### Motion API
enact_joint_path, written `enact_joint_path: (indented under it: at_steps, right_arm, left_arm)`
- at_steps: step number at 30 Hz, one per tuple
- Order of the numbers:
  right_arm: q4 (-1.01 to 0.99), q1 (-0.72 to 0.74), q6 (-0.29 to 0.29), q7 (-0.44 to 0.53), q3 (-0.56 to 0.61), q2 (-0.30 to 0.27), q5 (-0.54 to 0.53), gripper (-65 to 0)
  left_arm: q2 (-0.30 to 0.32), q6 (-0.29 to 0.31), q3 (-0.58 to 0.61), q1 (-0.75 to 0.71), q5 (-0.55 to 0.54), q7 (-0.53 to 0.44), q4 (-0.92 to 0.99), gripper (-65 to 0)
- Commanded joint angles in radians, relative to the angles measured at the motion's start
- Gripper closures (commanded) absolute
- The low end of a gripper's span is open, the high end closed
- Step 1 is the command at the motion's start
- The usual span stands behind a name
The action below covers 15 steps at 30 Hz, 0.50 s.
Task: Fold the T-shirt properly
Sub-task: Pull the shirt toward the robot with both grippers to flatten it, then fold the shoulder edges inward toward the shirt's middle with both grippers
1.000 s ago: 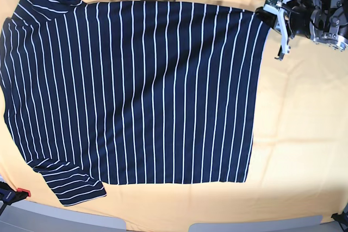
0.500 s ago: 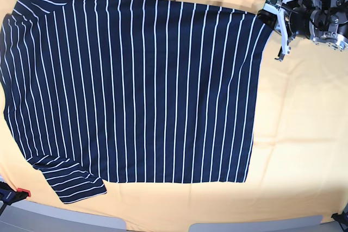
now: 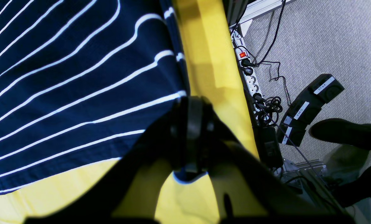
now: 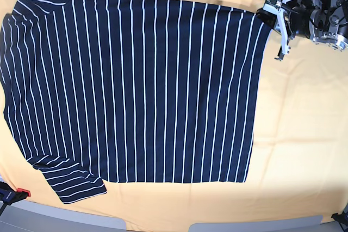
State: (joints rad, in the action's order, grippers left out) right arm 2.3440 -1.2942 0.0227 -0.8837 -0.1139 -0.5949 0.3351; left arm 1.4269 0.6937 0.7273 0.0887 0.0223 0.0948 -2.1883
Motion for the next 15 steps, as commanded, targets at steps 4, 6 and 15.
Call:
enact_joint_path:
  at_steps: [4,6,15]
  right_arm:
    - [0.012,-0.015,-0.101,0.055,-0.006,-0.005,0.140,0.0]
    - [0.012,-0.015,-0.121,0.062,-0.006,-0.005,0.169,0.0]
    - [0.012,0.104,-0.096,0.159,-0.006,-0.012,0.125,0.0]
  left_arm:
    - [0.022,0.004,-0.008,0.009,0.008,-0.011,-0.009,0.0]
    - [0.022,0.004,-0.008,0.009,0.023,-0.011,-0.010,0.0]
    - [-0.007,-0.171,-0.009,0.013,0.123,-0.007,-0.010,0.0]
